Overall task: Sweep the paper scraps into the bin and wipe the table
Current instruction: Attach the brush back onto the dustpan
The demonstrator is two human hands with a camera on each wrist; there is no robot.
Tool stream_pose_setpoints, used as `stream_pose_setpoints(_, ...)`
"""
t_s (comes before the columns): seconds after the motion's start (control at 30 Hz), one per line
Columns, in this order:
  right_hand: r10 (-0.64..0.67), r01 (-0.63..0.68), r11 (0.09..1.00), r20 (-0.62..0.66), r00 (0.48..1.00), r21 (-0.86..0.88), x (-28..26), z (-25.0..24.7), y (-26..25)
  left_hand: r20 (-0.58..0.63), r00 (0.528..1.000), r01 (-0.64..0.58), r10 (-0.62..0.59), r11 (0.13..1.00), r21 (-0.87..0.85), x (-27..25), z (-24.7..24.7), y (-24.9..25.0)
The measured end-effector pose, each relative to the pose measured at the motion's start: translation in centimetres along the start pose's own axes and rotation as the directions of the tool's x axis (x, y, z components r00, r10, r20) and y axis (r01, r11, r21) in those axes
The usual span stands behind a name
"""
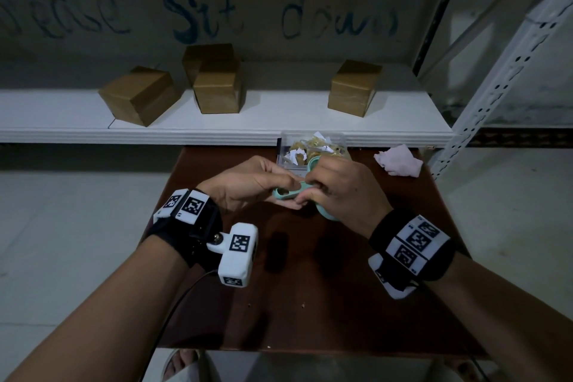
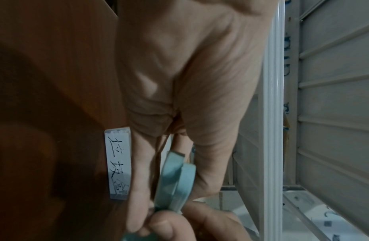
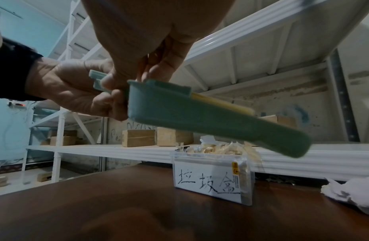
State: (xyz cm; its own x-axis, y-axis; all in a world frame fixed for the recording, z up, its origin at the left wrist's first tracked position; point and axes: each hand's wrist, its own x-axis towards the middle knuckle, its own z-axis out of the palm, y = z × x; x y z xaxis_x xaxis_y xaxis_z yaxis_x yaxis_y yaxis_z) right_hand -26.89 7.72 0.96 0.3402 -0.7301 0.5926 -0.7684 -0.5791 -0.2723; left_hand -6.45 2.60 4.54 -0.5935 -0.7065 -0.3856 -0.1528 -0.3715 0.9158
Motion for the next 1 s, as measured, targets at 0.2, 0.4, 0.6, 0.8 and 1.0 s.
stream_pose_setpoints(0.2,-0.039,0.039,0.999,0.007,0.999,-0.021,-0.21,-0.08,-0.03,-0.02,1.0,-0.012,0.012,1.0,0.011,-0.09,-0.12,0.18)
stream_pose_setpoints(0.4,-0.05,0.051,0.999,0.015,0.999,-0.018,0.05,-0.76,0.49,-0.041,0.999,-0.016,0.014,0.999,-0.037,-0.33,-0.63,0.24)
stream_pose_setpoints(0.6,-0.063,0.063,0.998,-0.003,0.998,0.016,-0.1,-0.88,0.47,-0.076,0.996,-0.043,0.04,0.998,-0.041,-0.25,-0.71,0.16)
stream_pose_setpoints(0.8,-0.082,0.083,0.996,-0.023,0.996,0.03,-0.38,-0.53,0.51,-0.063,0.997,-0.046,0.044,0.998,-0.041,-0.31,-0.71,0.29)
stream_pose_setpoints(1.0,-0.094,0.097,0.993,-0.05,0.994,0.065,-0.37,-0.69,0.66,-0.041,0.998,-0.045,0.044,0.998,-0.039,-0.38,-0.61,0.46)
